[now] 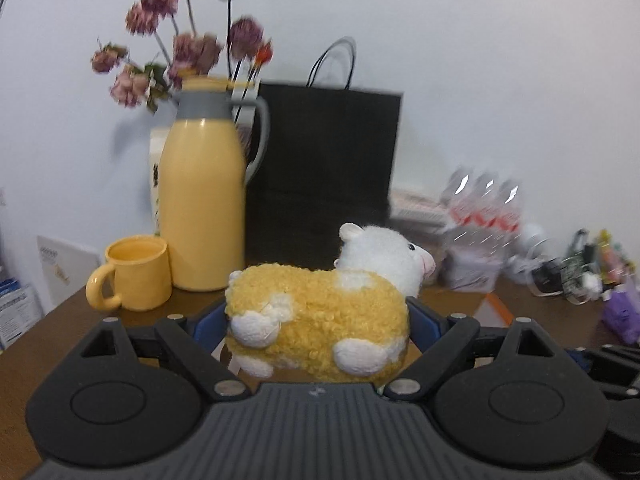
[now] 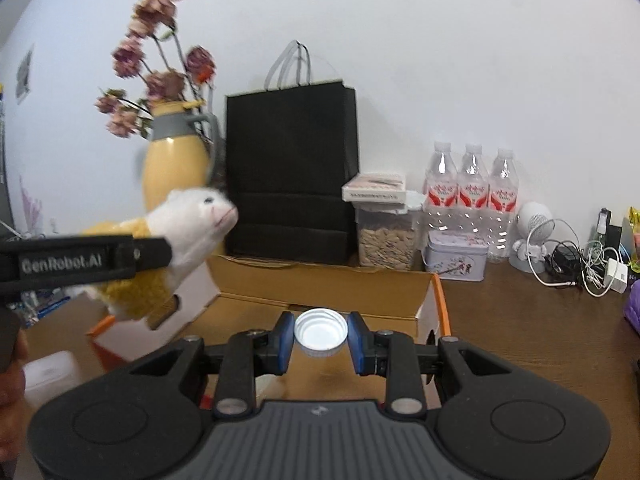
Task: Organize objects
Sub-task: 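Lower the sheep and cap into the box and open both grippers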
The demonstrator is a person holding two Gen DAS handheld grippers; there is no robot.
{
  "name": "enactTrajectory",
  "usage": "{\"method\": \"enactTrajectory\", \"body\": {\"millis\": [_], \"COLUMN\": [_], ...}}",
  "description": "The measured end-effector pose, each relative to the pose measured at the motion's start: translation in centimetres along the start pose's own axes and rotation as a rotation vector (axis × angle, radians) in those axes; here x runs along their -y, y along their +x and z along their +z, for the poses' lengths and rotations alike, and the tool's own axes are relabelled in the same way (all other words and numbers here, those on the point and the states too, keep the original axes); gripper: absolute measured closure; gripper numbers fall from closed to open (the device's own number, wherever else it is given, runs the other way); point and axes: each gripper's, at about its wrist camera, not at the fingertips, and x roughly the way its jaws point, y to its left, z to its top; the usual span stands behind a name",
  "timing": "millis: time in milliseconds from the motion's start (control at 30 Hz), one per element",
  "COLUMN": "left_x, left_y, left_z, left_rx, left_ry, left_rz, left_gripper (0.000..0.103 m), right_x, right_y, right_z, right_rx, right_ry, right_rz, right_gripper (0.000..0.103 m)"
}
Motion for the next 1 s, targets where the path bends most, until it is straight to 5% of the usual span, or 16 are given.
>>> {"method": "enactTrajectory", "body": {"millis": [167, 567, 733, 1000], "left_x": [0.9, 1.0, 0.4, 0.2], "left_y": [3.4, 4.5, 3.7, 3.6], "left_z": [-1.2, -3.1, -2.9, -2.6], "left_rx": [-0.062, -0.074, -0.031, -0.042], "left_ry": [0.004, 0.016, -0.022, -0.042], "left_rz": [0.078, 0.08, 0.063, 0.062], "left_gripper": [0.012, 0.007, 0.0, 0.0], "right_x": [1.0, 1.0, 0.6, 0.5], "right_y": [3.3, 4.1, 3.5, 3.2], "right_z": [-0.9, -2.0, -2.0, -2.0], "right_rx": [-0.052, -0.095, -0.069, -0.062], "right_ry": [0.037, 0.032, 0.01, 0.018], "right_rz": [-0.028, -0.018, -0.045, -0.05], "right_gripper": [0.076, 0.074, 0.008, 0.0]}}
